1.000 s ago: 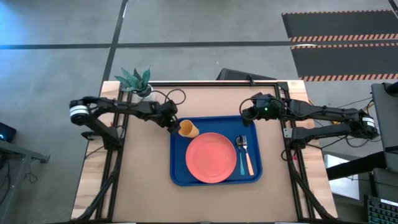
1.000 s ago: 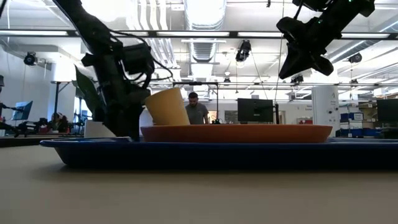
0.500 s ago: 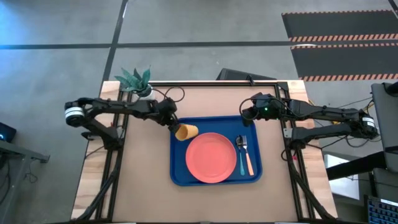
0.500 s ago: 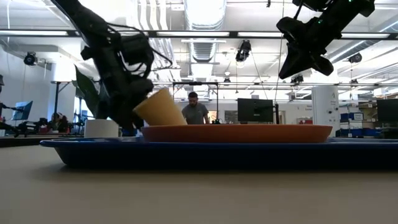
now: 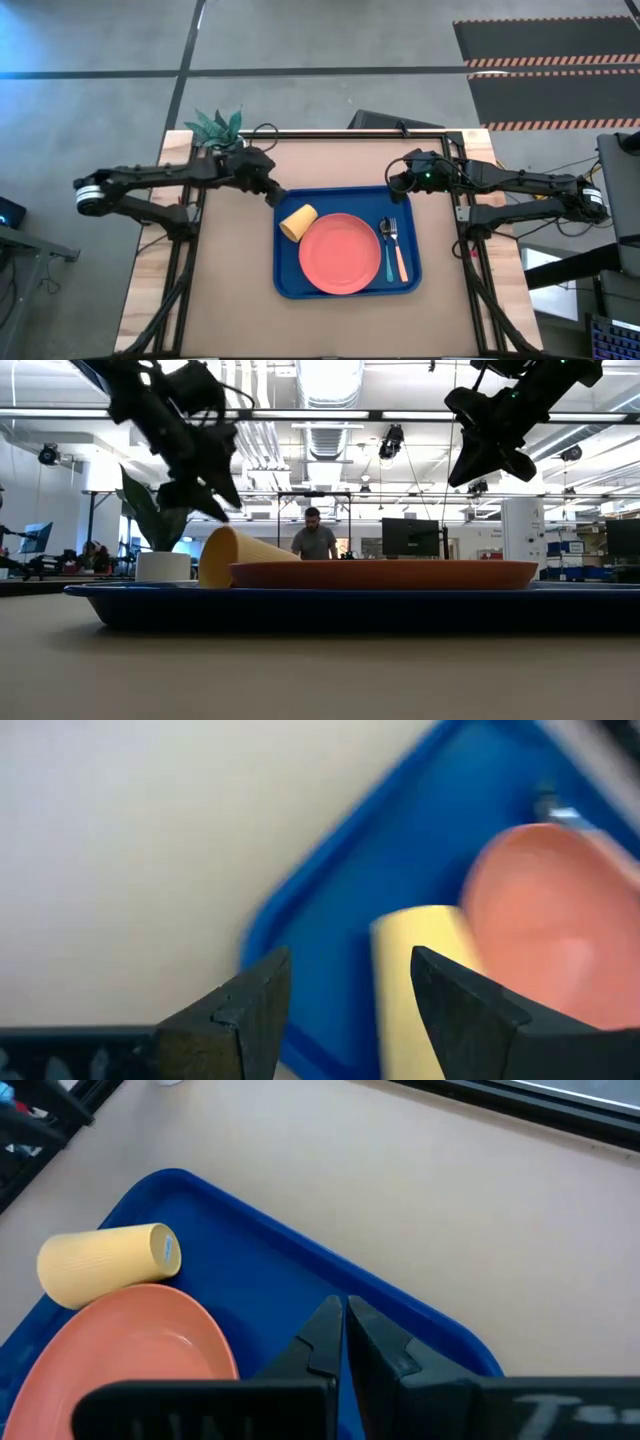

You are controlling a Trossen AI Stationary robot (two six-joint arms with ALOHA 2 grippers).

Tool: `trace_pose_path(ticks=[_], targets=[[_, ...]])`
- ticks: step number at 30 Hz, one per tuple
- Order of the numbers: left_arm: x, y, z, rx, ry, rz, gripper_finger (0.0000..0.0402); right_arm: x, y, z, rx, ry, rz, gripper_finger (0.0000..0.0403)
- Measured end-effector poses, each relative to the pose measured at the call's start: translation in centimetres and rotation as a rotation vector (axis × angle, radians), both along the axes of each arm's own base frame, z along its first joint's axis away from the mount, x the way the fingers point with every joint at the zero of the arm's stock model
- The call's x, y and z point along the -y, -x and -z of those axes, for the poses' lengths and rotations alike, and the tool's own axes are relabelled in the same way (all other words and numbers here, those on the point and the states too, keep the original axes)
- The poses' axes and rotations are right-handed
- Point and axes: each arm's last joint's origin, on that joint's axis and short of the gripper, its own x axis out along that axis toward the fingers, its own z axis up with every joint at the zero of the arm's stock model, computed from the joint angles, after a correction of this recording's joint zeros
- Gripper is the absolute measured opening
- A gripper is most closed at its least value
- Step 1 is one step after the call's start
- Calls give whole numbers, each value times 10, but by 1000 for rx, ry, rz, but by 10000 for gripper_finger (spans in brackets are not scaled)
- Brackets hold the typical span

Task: Pick and place plate/cup/fork/spoon on tray
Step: Adjust the yellow cup

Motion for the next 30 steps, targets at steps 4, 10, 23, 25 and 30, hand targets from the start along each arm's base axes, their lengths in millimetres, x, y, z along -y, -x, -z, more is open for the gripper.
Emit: trace_pose_path(ticks=[4,10,23,25,30], targets=[[10,5,-13,91,74,115,190,0,0,0,1,-2,-2,8],[36,5,-18,147,196,341,190,-1,0,0,4,-15,-16,8],[70,-12,13,-62,0,437,189,-1,-1,0,13,-25,-10,8],[70,-15,17,-94,-43,429,190,-1,-1,0,18,-35,-2,8],[70,-19,30,-194,-184,450,189,-1,-1,0,26,-51,-15,8]])
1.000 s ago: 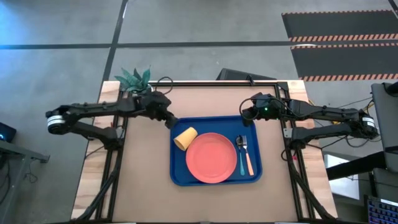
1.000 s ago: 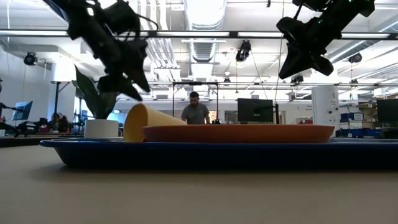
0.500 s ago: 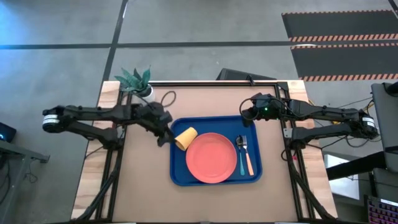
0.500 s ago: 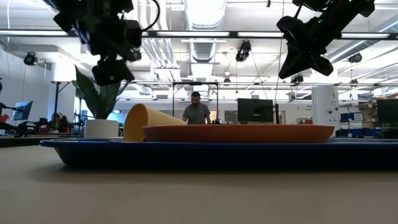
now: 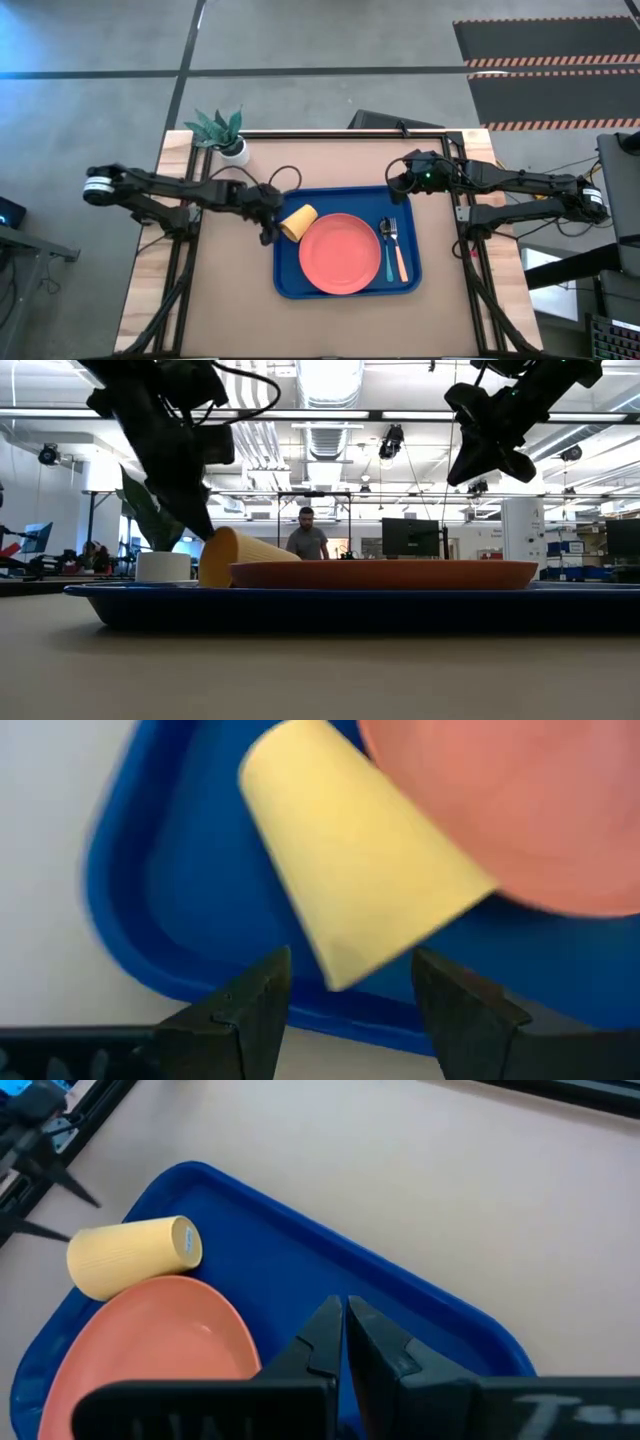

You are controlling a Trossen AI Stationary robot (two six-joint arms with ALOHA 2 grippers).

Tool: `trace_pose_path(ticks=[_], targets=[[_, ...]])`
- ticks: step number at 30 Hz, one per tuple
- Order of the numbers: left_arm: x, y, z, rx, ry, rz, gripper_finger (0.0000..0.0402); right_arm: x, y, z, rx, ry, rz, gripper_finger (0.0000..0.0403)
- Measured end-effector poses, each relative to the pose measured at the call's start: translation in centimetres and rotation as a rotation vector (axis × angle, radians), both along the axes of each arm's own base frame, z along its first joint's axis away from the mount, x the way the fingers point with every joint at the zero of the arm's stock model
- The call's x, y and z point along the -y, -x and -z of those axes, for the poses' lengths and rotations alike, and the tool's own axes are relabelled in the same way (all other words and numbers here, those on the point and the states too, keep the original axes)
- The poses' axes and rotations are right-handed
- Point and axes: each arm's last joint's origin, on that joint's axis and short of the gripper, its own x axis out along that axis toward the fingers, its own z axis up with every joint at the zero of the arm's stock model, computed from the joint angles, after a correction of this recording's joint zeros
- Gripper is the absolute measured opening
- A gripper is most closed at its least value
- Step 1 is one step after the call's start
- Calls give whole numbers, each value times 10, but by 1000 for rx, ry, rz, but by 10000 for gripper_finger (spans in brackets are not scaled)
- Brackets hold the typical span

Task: Pick and place plate/cup/fork/spoon on tray
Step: Adjust the yellow cup

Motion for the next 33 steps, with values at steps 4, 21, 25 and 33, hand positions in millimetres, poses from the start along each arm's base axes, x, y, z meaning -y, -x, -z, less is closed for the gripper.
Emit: trace_pose_path(ticks=[4,21,25,33], targets=[[7,-2,3,-31,-174,60,189,0,0,0,3,-8,3,8],[25,-12,9,13,-296,105,189,0,-1,-1,19,-15,13,8],[27,-19,18,6,-295,113,189,0,-2,-2,37,-9,13,8],[27,-26,25,-20,-316,101,112,1,-3,-3,48,-6,12,9]])
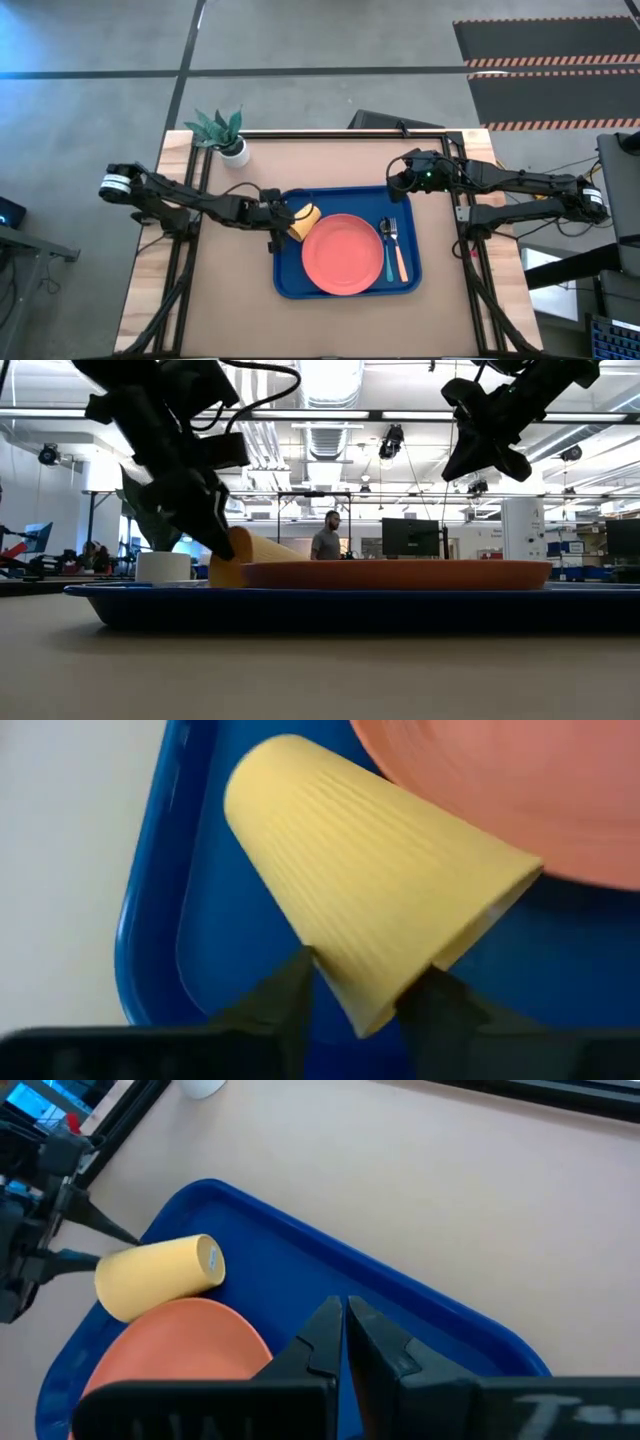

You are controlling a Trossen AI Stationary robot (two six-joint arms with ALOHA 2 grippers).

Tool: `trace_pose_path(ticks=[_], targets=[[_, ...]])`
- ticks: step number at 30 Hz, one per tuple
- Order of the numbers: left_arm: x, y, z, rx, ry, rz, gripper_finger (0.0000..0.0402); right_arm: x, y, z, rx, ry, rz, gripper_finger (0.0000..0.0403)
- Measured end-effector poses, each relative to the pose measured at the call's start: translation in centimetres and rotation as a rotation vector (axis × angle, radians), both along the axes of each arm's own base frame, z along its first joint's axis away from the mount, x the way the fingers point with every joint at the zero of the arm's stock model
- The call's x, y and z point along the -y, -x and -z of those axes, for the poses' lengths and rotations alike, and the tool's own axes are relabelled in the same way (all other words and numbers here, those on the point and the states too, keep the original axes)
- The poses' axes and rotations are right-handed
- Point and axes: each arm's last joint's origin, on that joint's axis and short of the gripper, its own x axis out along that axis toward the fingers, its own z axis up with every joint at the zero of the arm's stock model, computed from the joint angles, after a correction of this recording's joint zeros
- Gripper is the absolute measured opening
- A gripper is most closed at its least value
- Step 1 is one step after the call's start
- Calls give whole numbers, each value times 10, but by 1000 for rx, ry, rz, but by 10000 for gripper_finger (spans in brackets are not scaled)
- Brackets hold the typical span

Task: Pick and place plate/cup/fork/spoon on tray
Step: Adjust the yellow cup

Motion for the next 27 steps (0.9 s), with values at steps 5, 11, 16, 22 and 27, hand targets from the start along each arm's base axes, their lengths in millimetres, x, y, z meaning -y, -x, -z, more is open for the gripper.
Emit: trace_pose_path(ticks=[5,11,16,22,27], targets=[[0,0,-8,35,5,-13,11,0,0,0,-1,0,0,9],[-1,3,-40,104,52,-61,1,0,0,0,-2,0,0,9],[-5,16,-88,11,78,-142,1,0,0,0,-1,0,0,9],[-8,31,-148,-129,129,-240,0,0,0,0,-1,1,-1,9],[-8,19,-176,-108,224,-225,0,0,0,0,-1,3,-1,9]])
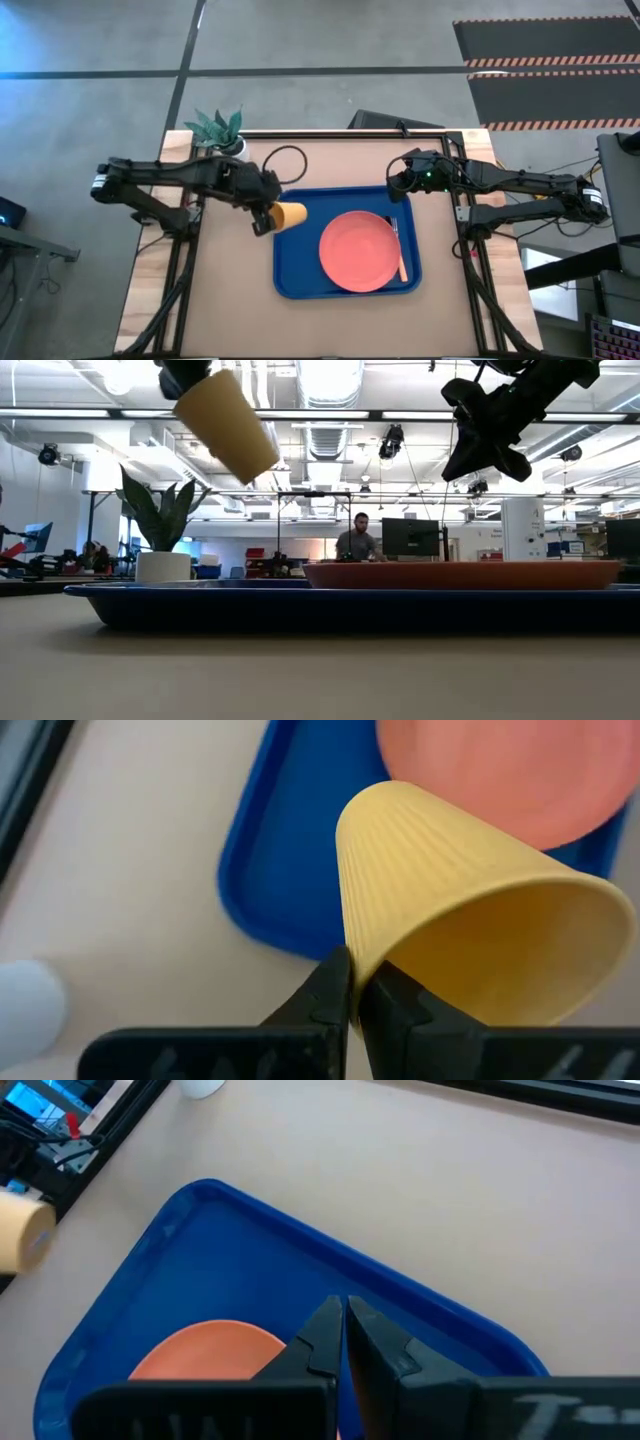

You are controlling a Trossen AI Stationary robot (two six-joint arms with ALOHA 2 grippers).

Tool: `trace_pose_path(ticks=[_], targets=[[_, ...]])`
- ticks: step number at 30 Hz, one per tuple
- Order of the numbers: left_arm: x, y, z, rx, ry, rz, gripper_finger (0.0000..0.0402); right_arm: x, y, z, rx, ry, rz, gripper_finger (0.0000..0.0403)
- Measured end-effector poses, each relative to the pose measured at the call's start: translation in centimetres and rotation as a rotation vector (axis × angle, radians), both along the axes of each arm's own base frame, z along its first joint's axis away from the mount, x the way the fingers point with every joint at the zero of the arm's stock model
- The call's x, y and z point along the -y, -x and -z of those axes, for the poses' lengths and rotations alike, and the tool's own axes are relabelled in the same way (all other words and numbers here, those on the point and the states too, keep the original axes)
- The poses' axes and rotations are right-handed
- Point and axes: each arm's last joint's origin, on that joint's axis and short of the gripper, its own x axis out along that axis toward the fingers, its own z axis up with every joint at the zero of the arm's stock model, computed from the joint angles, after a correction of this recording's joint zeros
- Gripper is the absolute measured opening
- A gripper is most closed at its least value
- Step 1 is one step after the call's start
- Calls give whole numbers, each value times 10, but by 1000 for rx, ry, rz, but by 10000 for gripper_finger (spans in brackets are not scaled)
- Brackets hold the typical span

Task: Pick and place plate/cup/fork/spoon on tray
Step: Adjust the yellow cup

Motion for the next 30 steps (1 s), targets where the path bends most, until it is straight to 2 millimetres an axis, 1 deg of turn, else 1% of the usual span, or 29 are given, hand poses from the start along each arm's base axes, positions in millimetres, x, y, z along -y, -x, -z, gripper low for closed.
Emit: trace_pose_path(ticks=[2,4,9,11,13,15,20,24,27,30], targets=[[-2,-9,0,-21,28,-1,0,0,0,0,-1,2,2,9],[-7,-17,6,-100,52,4,0,0,0,0,1,3,2,9],[-19,-36,37,-449,87,90,0,0,0,0,1,2,2,9],[-22,-46,48,-528,82,136,0,0,0,0,1,2,2,9],[-26,-57,54,-544,72,190,0,0,0,0,1,2,2,9],[-30,-67,55,-536,49,222,0,0,0,0,1,2,2,9],[-46,-86,41,-449,-1,242,0,0,0,0,-2,7,-3,9],[-67,-91,31,-403,16,217,0,0,0,0,-3,7,-3,9],[-80,-91,33,-400,50,192,0,0,0,0,-5,7,-3,9],[-88,-91,37,-408,76,196,0,0,0,0,-7,10,-6,9]])
